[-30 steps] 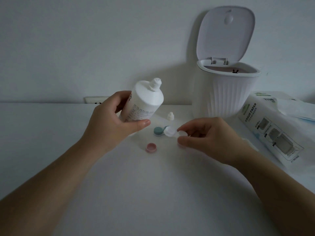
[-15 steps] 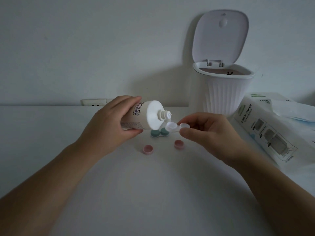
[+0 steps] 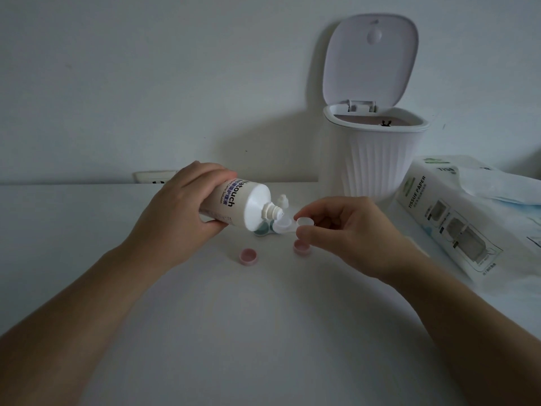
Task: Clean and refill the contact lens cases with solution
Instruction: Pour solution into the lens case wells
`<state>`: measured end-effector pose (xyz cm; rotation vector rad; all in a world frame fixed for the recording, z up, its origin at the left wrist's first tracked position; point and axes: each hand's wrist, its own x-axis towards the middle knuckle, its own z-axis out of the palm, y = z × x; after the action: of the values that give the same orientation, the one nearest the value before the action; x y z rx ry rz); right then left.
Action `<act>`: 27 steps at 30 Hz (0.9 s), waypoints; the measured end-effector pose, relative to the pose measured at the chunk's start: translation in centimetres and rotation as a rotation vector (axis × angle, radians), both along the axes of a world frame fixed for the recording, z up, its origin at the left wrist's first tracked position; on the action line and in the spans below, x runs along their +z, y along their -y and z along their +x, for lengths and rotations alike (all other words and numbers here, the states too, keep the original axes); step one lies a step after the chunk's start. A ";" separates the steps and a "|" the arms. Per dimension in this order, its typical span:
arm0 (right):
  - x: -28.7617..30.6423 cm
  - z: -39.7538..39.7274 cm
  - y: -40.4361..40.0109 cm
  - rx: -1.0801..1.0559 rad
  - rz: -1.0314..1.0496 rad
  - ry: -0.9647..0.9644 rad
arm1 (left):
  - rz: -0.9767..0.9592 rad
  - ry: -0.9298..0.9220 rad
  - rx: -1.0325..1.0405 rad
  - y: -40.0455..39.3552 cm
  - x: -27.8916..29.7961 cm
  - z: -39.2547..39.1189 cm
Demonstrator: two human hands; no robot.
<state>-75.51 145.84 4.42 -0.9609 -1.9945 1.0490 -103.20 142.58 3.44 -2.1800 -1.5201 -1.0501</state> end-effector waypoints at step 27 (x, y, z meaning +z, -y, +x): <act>-0.2 -0.1 0.0 0.027 0.066 0.090 | 0.054 -0.089 -0.022 -0.1 0.6 0.3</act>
<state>-75.58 145.88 4.18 -0.9636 -2.1076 0.9637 -102.95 142.69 4.00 -2.1810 -1.4164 -0.9760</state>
